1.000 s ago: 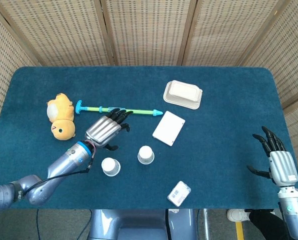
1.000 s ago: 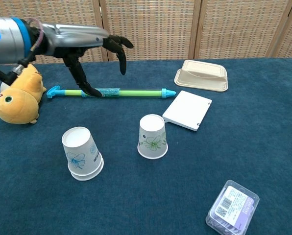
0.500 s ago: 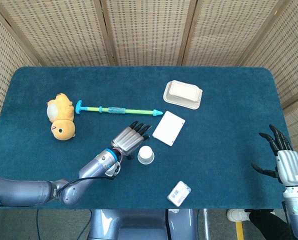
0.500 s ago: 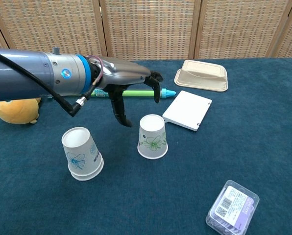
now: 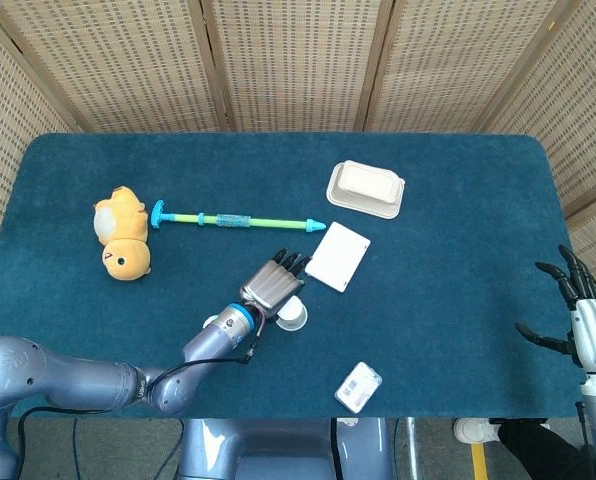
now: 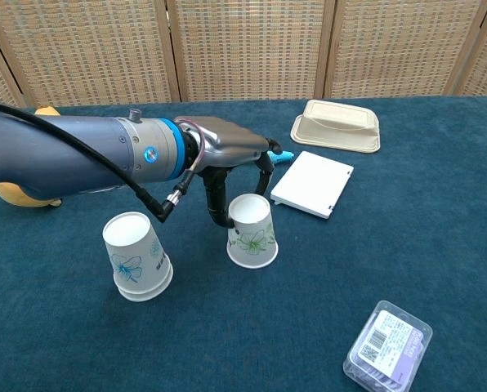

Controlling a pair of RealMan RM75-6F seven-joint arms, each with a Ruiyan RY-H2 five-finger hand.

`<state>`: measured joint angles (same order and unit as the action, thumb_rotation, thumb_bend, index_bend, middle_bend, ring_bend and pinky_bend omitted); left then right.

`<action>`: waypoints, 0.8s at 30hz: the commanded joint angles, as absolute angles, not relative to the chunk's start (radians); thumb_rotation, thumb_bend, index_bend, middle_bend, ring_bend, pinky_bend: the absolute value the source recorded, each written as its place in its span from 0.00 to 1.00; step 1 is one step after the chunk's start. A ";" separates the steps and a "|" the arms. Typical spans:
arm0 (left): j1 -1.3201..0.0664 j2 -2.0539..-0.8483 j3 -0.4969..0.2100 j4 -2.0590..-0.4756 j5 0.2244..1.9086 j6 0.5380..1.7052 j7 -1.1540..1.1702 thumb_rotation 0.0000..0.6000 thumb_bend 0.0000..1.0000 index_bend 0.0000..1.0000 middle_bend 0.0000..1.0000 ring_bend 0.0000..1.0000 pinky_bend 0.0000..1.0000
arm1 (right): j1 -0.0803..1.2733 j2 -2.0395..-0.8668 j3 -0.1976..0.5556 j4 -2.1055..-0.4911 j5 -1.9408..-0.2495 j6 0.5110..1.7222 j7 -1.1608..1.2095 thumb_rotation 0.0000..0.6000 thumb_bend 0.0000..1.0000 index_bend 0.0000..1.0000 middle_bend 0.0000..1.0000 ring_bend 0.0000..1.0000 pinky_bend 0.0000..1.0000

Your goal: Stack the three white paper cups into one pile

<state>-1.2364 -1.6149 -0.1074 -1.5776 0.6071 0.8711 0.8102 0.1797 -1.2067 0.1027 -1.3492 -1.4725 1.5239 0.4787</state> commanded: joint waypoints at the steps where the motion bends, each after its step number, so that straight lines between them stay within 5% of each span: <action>1: -1.235 -1.617 -0.104 -1.576 0.616 0.881 0.804 1.00 0.24 0.48 0.00 0.00 0.05 | 0.178 -1.207 0.104 -1.349 -1.475 1.522 0.478 1.00 0.22 0.22 0.00 0.00 0.16; 11: -1.192 -1.495 -0.149 -1.703 0.707 0.942 0.716 1.00 0.24 0.44 0.00 0.00 0.06 | 0.176 -1.212 0.110 -1.349 -1.479 1.513 0.459 1.00 0.22 0.23 0.00 0.00 0.16; 18: -1.054 -1.168 -0.146 -2.015 0.915 0.980 0.542 1.00 0.24 0.44 0.00 0.00 0.06 | 0.171 -1.217 0.115 -1.361 -1.478 1.513 0.411 1.00 0.22 0.23 0.00 0.00 0.16; 24: -0.935 -0.975 -0.110 -2.121 1.121 0.955 0.343 1.00 0.24 0.43 0.00 0.00 0.06 | 0.168 -1.219 0.115 -1.380 -1.490 1.521 0.372 1.00 0.22 0.23 0.00 0.00 0.16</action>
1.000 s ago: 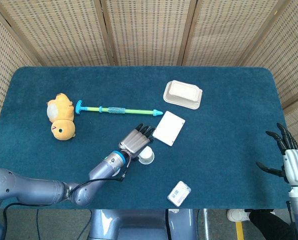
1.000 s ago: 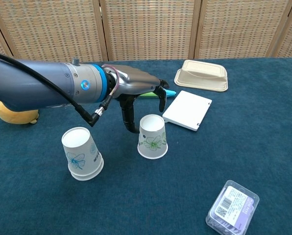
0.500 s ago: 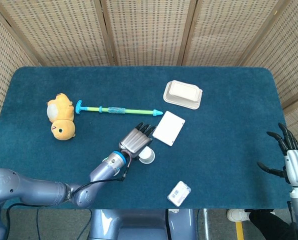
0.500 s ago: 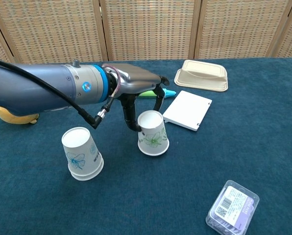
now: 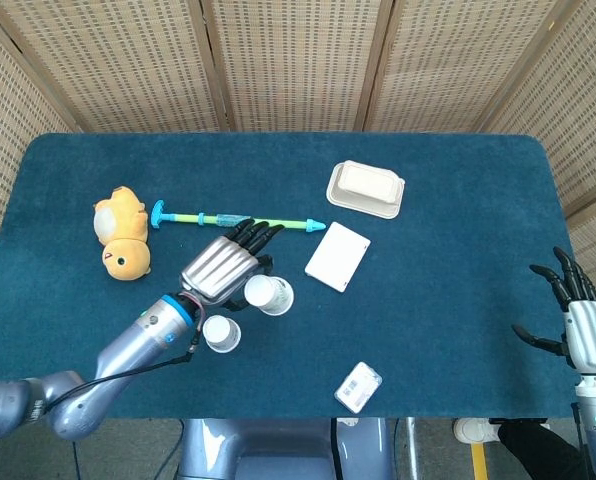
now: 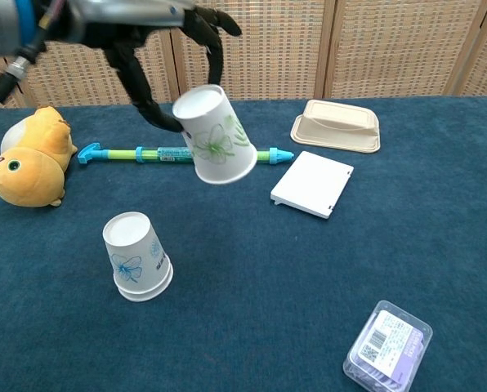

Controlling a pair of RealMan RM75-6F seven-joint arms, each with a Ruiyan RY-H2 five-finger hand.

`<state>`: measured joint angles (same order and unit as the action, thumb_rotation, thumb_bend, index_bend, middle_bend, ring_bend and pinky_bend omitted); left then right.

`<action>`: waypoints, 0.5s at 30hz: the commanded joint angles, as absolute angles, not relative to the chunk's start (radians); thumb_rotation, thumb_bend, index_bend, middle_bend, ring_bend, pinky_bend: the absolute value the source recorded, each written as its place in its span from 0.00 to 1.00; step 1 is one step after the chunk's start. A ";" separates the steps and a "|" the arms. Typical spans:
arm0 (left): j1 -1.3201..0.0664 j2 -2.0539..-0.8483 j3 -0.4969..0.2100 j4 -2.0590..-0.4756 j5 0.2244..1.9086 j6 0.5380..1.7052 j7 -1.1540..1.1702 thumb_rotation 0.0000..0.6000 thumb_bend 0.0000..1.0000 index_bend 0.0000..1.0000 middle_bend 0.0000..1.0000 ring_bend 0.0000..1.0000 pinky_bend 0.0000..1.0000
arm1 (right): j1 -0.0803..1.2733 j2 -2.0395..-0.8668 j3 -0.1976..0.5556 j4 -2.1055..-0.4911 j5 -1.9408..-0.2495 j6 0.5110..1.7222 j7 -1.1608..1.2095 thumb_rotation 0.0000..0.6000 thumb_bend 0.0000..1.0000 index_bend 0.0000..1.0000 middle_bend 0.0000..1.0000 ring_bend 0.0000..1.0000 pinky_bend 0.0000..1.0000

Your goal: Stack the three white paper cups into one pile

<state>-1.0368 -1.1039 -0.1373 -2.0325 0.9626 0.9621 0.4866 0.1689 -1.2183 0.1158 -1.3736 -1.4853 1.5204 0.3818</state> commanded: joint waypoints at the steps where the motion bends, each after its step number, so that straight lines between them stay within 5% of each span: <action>1: -0.913 -0.950 -0.101 -2.122 1.167 0.960 0.311 1.00 0.24 0.43 0.00 0.00 0.06 | 0.168 -1.220 0.114 -1.383 -1.491 1.520 0.366 1.00 0.22 0.23 0.00 0.00 0.16; 6: -0.817 -0.859 -0.022 -2.075 1.392 0.955 0.170 1.00 0.24 0.43 0.00 0.00 0.06 | 0.168 -1.226 0.107 -1.402 -1.510 1.523 0.321 1.00 0.22 0.23 0.00 0.00 0.16; 15: -0.792 -0.876 0.004 -2.000 1.479 0.918 0.082 1.00 0.24 0.43 0.00 0.00 0.06 | 0.168 -1.230 0.110 -1.403 -1.506 1.514 0.310 1.00 0.22 0.23 0.00 0.00 0.16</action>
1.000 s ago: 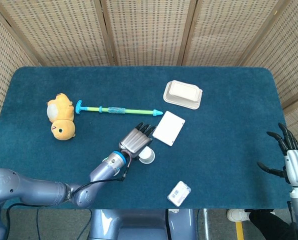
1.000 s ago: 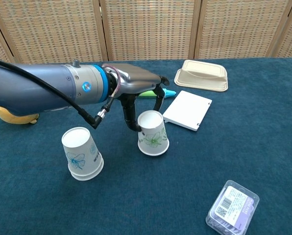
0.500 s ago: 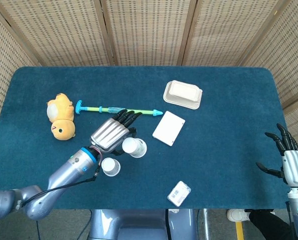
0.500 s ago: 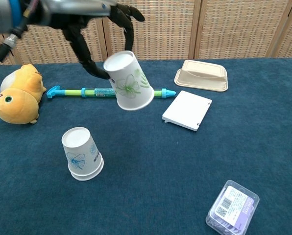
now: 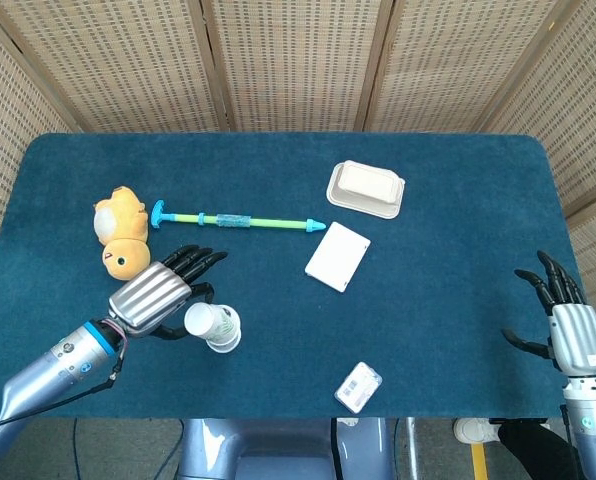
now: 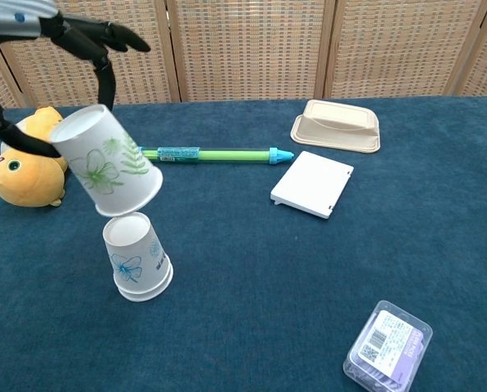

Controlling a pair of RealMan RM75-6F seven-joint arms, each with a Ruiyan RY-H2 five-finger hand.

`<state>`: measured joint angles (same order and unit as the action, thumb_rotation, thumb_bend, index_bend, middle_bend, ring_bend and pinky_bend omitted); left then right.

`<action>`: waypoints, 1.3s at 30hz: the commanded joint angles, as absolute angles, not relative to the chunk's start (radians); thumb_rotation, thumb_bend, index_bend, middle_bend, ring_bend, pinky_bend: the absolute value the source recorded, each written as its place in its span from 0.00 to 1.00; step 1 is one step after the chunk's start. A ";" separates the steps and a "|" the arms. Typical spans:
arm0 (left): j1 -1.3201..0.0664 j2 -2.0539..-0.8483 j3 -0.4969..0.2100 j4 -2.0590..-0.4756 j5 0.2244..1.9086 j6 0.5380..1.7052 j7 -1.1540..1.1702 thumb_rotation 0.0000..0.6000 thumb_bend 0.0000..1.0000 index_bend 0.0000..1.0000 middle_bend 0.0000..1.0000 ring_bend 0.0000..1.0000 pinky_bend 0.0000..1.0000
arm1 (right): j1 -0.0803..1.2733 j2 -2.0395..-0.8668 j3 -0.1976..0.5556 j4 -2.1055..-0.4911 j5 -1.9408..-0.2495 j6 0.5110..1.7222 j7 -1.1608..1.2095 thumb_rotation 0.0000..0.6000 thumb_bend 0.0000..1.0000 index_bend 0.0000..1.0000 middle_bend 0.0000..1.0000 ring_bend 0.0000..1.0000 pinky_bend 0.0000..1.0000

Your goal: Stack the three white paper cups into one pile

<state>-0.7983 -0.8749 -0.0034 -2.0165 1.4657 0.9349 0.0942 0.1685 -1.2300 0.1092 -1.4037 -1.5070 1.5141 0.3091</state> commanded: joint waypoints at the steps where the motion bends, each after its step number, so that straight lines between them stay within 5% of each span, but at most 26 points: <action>1: -0.791 -0.879 0.007 -1.994 1.483 0.911 0.081 1.00 0.24 0.43 0.00 0.00 0.06 | 0.168 -1.230 0.111 -1.402 -1.505 1.514 0.312 1.00 0.22 0.23 0.00 0.00 0.16; 18: -0.799 -0.974 -0.017 -1.928 1.416 0.830 0.164 1.00 0.24 0.41 0.00 0.00 0.05 | 0.164 -1.230 0.119 -1.392 -1.502 1.508 0.337 1.00 0.22 0.23 0.00 0.00 0.16; 20: -0.805 -0.989 -0.021 -1.915 1.403 0.821 0.186 1.00 0.24 0.37 0.00 0.00 0.04 | 0.163 -1.229 0.121 -1.390 -1.502 1.511 0.344 1.00 0.22 0.23 0.00 0.00 0.16; 25: -0.821 -1.003 -0.019 -1.904 1.358 0.782 0.253 1.00 0.20 0.09 0.00 0.00 0.00 | 0.161 -1.227 0.122 -1.388 -1.504 1.512 0.353 1.00 0.22 0.23 0.00 0.00 0.16; 29: -0.810 -1.012 -0.023 -1.910 1.332 0.797 0.264 1.00 0.19 0.05 0.00 0.00 0.00 | 0.160 -1.227 0.122 -1.385 -1.502 1.509 0.355 1.00 0.22 0.23 0.00 0.00 0.16; 32: -0.767 -1.010 -0.028 -1.930 1.353 0.861 0.198 1.00 0.19 0.04 0.00 0.00 0.00 | 0.161 -1.225 0.120 -1.385 -1.499 1.499 0.351 1.00 0.22 0.23 0.00 0.00 0.15; 36: -0.554 -1.105 0.014 -1.818 1.493 1.222 0.168 1.00 0.19 0.04 0.00 0.00 0.00 | 0.168 -1.219 0.111 -1.391 -1.489 1.461 0.312 1.00 0.22 0.23 0.00 0.00 0.15; 39: -0.465 -1.187 0.031 -1.710 1.521 1.356 0.162 1.00 0.19 0.04 0.00 0.00 0.00 | 0.170 -1.219 0.110 -1.398 -1.482 1.451 0.291 1.00 0.22 0.23 0.00 0.00 0.14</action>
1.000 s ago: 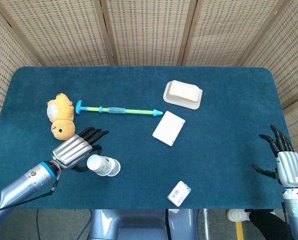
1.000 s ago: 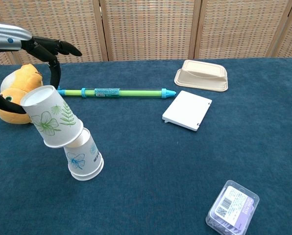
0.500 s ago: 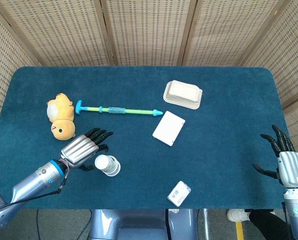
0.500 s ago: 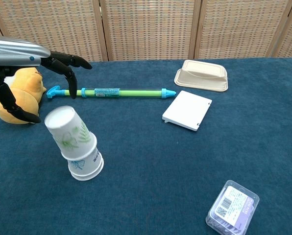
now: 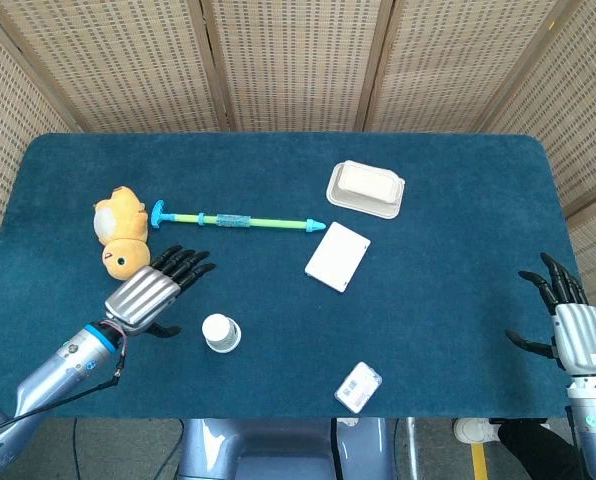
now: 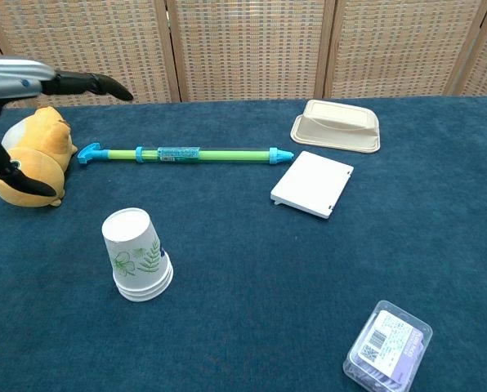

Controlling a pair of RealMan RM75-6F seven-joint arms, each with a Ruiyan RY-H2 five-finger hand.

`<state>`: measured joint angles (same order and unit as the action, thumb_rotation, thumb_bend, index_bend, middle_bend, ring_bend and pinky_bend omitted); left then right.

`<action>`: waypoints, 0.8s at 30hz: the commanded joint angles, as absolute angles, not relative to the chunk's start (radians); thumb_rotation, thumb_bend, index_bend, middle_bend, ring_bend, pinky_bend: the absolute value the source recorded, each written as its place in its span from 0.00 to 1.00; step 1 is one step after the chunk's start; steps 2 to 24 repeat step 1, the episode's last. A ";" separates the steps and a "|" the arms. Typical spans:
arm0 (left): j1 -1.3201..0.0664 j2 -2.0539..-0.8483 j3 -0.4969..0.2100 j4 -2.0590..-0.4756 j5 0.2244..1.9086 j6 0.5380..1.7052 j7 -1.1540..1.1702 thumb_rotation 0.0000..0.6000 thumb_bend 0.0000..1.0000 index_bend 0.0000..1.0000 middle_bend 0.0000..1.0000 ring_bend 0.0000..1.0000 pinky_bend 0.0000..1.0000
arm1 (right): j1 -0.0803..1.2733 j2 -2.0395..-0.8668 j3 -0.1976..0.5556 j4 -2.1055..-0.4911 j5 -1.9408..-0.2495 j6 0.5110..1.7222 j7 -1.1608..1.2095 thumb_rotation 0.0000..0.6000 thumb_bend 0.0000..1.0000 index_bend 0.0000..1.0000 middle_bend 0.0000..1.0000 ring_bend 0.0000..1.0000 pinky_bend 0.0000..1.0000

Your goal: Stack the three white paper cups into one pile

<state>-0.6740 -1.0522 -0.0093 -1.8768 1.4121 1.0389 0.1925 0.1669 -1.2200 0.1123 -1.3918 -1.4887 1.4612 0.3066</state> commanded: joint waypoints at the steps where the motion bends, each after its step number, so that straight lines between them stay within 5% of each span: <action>1: -0.436 -1.211 0.035 -1.674 1.515 1.389 0.157 1.00 0.19 0.04 0.00 0.00 0.00 | 0.171 -1.219 0.110 -1.400 -1.481 1.448 0.282 1.00 0.22 0.23 0.00 0.00 0.14; 24: -0.436 -1.211 0.035 -1.674 1.515 1.389 0.157 1.00 0.19 0.04 0.00 0.00 0.00 | 0.171 -1.219 0.110 -1.400 -1.481 1.448 0.282 1.00 0.22 0.23 0.00 0.00 0.14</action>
